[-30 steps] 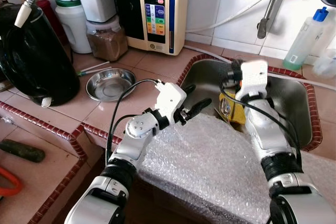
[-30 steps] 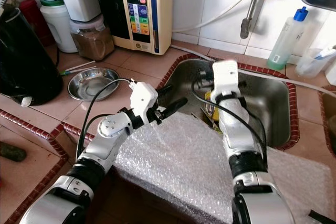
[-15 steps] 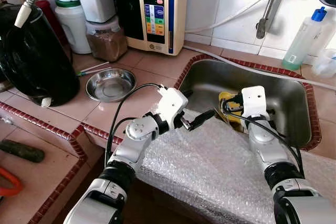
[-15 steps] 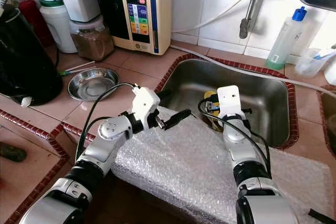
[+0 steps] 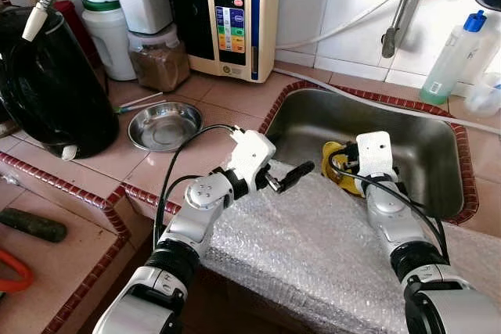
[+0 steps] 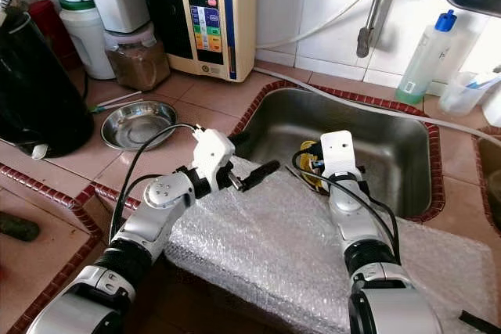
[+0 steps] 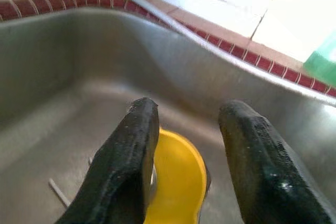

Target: Kitchen organization

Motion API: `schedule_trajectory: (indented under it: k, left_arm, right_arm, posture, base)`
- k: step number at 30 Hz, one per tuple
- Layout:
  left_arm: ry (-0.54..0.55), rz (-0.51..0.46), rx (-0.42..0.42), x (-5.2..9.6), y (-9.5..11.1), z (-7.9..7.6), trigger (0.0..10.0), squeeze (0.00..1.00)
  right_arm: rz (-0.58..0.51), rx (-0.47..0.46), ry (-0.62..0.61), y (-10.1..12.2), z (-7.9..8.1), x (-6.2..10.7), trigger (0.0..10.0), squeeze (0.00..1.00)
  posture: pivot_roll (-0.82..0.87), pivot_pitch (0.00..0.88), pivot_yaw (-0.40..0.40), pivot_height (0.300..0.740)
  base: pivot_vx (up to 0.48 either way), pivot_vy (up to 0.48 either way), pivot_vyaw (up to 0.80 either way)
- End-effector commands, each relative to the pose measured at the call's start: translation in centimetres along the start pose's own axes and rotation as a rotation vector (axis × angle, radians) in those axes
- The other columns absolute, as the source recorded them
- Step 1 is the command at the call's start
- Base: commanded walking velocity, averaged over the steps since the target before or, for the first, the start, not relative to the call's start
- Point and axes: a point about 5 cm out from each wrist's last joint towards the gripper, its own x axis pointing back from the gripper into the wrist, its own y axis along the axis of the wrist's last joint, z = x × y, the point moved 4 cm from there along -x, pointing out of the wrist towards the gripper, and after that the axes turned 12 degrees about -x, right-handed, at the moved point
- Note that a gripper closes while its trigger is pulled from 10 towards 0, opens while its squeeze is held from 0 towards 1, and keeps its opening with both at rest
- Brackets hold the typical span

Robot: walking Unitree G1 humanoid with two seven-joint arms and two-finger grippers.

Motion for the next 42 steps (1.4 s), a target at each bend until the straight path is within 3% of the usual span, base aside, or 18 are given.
schedule_trajectory:
  k: [1, 3, 4, 6, 7, 11, 13, 18, 20, 23, 24, 25, 27, 42]
  left_arm:
    - [0.118, 0.008, -0.011, 0.1, 0.4, 2.4, 10.0, 1.00]
    - [0.267, 0.024, 0.027, 0.5, 0.3, 4.8, 10.0, 1.00]
    - [0.267, 0.024, 0.027, 0.5, 0.3, 4.8, 10.0, 1.00]
    - [0.430, 0.056, 0.045, 1.4, 0.1, 7.5, 10.0, 1.00]
    - [0.430, 0.056, 0.045, 1.4, 0.1, 7.5, 10.0, 1.00]
    - [0.598, 0.126, 0.012, 2.8, -0.5, 10.1, 10.0, 1.00]
    - [0.696, 0.169, 0.059, 3.7, -1.0, 11.4, 10.0, 1.00]
    - [0.795, 0.184, 0.005, 4.4, -0.3, 12.8, 10.0, 1.00]
    - [0.922, 0.274, 0.112, 5.7, -1.9, 13.9, 10.0, 1.00]
    - [0.968, 0.317, 0.162, 6.3, -2.8, 14.1, 10.0, 1.00]
    - [0.986, 0.358, 0.211, 6.7, -3.6, 14.0, 10.0, 0.80]
    - [0.986, 0.371, 0.225, 6.8, -3.9, 14.0, 10.0, 0.80]
    - [0.971, 0.385, 0.230, 6.8, -4.1, 13.9, 10.0, 0.00]
    - [0.742, 0.503, 0.252, 5.2, -5.3, 12.3, 10.0, 0.00]
  right_arm:
    - [-0.043, -0.020, 0.011, 1.2, 0.5, -0.4, 10.0, 1.00]
    - [-0.073, -0.038, 0.036, 1.8, 1.1, -0.4, 10.0, 1.00]
    - [-0.073, -0.038, 0.036, 1.8, 1.1, -0.4, 10.0, 1.00]
    - [-0.100, -0.068, 0.077, 2.3, 1.9, -0.3, 10.0, 1.00]
    - [-0.100, -0.068, 0.077, 2.3, 1.9, -0.3, 10.0, 1.00]
    - [-0.108, -0.083, 0.114, 2.3, 2.7, -0.2, 10.0, 1.00]
    - [-0.109, -0.076, 0.125, 2.2, 3.0, 0.0, 10.0, 1.00]
    - [-0.109, -0.084, 0.138, 2.1, 3.3, 0.1, 10.0, 1.00]
    - [-0.105, -0.098, 0.167, 2.0, 3.9, 0.2, 10.0, 1.00]
    - [-0.105, -0.103, 0.176, 2.0, 4.1, 0.3, 10.0, 1.00]
    - [-0.106, -0.106, 0.181, 2.0, 4.2, 0.3, 10.0, 1.00]
    - [-0.107, -0.107, 0.184, 2.0, 4.3, 0.3, 10.0, 1.00]
    - [-0.106, -0.107, 0.186, 2.0, 4.3, 0.4, 10.0, 1.00]
    - [-0.104, -0.106, 0.199, 1.9, 4.5, 0.4, 10.0, 1.00]
  posture:
    - [0.02, 0.000, 0.060, 0.740]
    - [0.02, 0.000, 0.061, 0.740]
    - [0.02, 0.000, 0.061, 0.740]
    - [0.02, 0.000, 0.063, 0.740]
    - [0.02, 0.000, 0.063, 0.740]
    - [0.02, 0.000, 0.065, 0.740]
    - [0.02, 0.000, 0.067, 0.740]
    - [0.02, 0.000, 0.066, 0.740]
    - [0.02, 0.000, 0.066, 0.740]
    - [0.02, 0.000, 0.066, 0.740]
    - [0.02, 0.000, 0.067, 0.740]
    - [0.02, 0.000, 0.067, 0.740]
    - [0.02, 0.000, 0.067, 0.740]
    - [0.02, 0.000, 0.065, 0.740]
  base:
    - [0.000, 0.000, 0.00]
    - [0.000, 0.000, 0.00]
    - [0.000, 0.000, 0.00]
    - [0.000, 0.000, 0.00]
    - [0.000, 0.000, 0.00]
    - [0.000, 0.000, 0.00]
    - [0.000, 0.000, 0.00]
    - [0.000, 0.000, 0.00]
    - [0.000, 0.000, 0.00]
    - [0.000, 0.000, 0.00]
    - [0.000, 0.000, 0.00]
    - [0.000, 0.000, 0.00]
    - [0.000, 0.000, 0.00]
    - [0.000, 0.000, 0.00]
